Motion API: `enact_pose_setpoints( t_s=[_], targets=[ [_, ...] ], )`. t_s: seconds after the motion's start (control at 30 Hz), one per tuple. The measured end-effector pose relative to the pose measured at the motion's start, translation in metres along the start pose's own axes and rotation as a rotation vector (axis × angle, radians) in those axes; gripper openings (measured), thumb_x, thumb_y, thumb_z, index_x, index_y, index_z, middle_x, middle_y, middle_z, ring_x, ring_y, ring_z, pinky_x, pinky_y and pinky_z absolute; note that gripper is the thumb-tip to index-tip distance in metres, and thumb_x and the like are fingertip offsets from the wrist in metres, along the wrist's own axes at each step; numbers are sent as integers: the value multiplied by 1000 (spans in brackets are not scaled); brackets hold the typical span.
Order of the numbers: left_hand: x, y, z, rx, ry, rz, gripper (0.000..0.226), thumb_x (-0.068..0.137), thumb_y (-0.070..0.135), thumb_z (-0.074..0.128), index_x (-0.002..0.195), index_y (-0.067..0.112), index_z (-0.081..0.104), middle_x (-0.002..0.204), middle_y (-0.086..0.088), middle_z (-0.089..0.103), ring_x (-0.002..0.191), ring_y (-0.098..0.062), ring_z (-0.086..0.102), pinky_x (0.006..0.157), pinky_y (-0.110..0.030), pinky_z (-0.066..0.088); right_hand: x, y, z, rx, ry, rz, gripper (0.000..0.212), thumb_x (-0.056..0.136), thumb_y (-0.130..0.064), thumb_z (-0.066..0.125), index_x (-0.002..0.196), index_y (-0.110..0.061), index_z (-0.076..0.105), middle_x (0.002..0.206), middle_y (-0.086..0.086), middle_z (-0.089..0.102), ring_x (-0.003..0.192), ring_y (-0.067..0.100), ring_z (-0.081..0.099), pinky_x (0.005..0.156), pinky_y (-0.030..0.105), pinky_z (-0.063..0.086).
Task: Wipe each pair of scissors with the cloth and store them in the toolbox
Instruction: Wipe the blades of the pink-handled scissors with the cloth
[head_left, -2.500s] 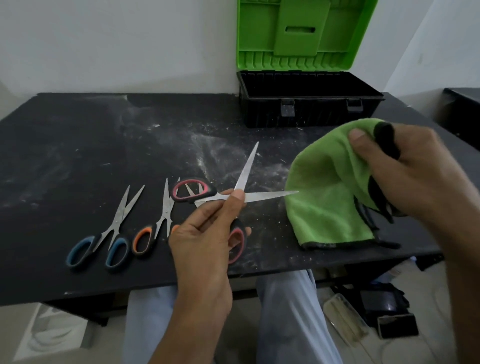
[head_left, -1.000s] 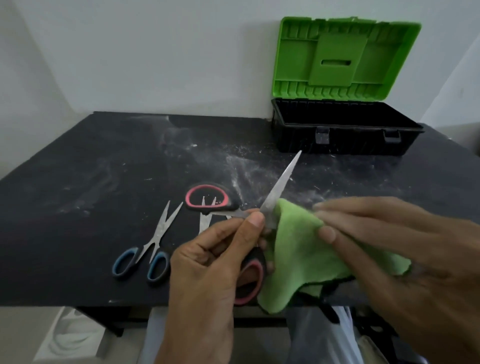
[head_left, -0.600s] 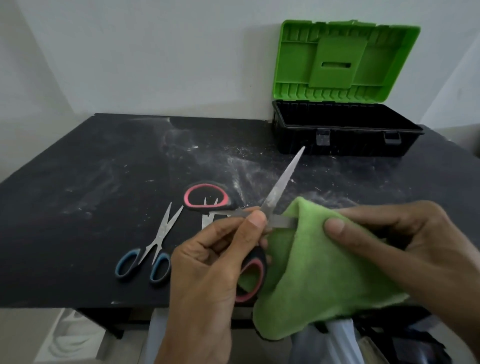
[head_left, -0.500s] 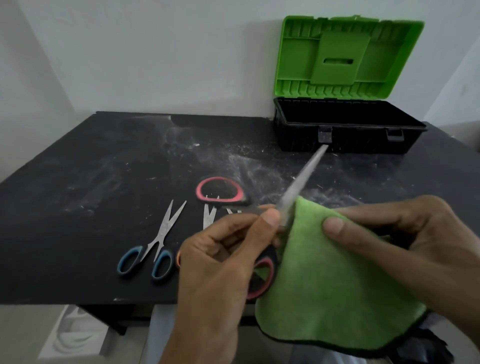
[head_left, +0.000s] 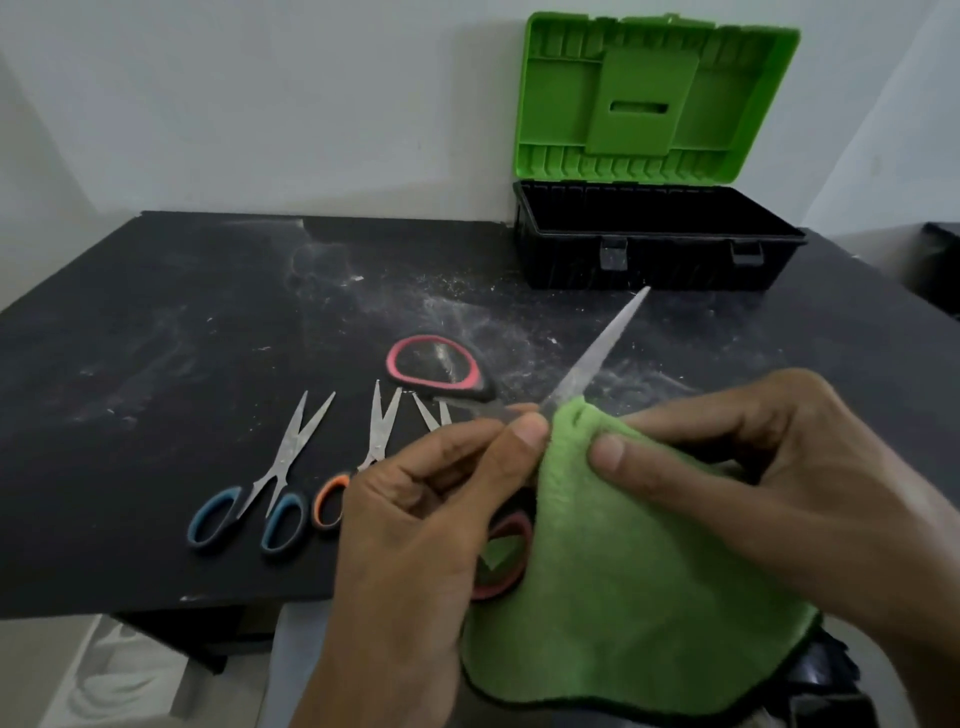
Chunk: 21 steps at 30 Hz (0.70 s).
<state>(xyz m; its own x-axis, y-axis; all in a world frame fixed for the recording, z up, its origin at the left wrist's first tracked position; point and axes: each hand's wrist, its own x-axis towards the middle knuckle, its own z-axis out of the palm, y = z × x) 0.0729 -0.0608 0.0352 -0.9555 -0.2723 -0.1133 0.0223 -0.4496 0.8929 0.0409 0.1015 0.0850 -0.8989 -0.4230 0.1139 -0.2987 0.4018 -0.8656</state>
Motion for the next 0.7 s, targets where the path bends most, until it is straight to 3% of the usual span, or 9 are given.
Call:
enact_pose_setpoints(
  t_s=[0.1, 0.2, 0.3, 0.4, 0.53, 0.7],
  targets=[
    [2, 3, -6, -20, 45, -22, 28, 53, 28, 79, 75, 10, 80, 78, -16, 77, 64, -21, 70, 73, -33, 57, -2, 6, -13, -6, 2, 63, 12, 74, -45, 76, 77, -40, 86, 74, -10, 82, 65, 11, 80, 62, 28, 66],
    [1, 2, -3, 2, 29, -26, 27, 56, 28, 79, 74, 9, 79, 74, -15, 76, 60, -20, 68, 62, -28, 58, -4, 10, -13, 3, 73, 49, 8, 73, -43, 78, 74, -42, 86, 71, -11, 81, 64, 9, 79, 58, 20, 62],
    [-1, -3, 6, 22, -20, -44, 30, 59, 29, 79, 80, 8, 80, 81, -15, 77, 68, -21, 71, 71, -32, 56, -3, 8, -3, 28, 68, -9, 10, 76, -40, 77, 81, -44, 85, 76, -16, 82, 70, 3, 80, 61, 18, 62],
    [0, -2, 5, -13, -19, -64, 30, 58, 25, 78, 81, 7, 80, 85, -15, 78, 73, -21, 74, 69, -29, 60, 0, 8, 1, 34, 27, -18, 12, 80, -38, 76, 85, -40, 86, 78, -17, 82, 72, 2, 79, 63, 17, 62],
    [3, 2, -6, -61, 3, -124, 27, 57, 24, 78, 77, 6, 79, 72, -14, 75, 55, -18, 68, 52, -23, 57, -3, 12, -11, 6, 2, 57, 14, 77, -44, 76, 81, -37, 87, 77, -12, 83, 70, 9, 81, 74, 29, 66],
    [4, 4, -8, -65, 13, -184, 20, 57, 24, 78, 70, 9, 78, 65, -11, 70, 48, -16, 63, 46, -21, 54, -8, 14, -17, 38, 24, 96, 12, 73, -41, 76, 75, -35, 87, 74, -6, 83, 65, 14, 81, 70, 31, 67]
  ],
)
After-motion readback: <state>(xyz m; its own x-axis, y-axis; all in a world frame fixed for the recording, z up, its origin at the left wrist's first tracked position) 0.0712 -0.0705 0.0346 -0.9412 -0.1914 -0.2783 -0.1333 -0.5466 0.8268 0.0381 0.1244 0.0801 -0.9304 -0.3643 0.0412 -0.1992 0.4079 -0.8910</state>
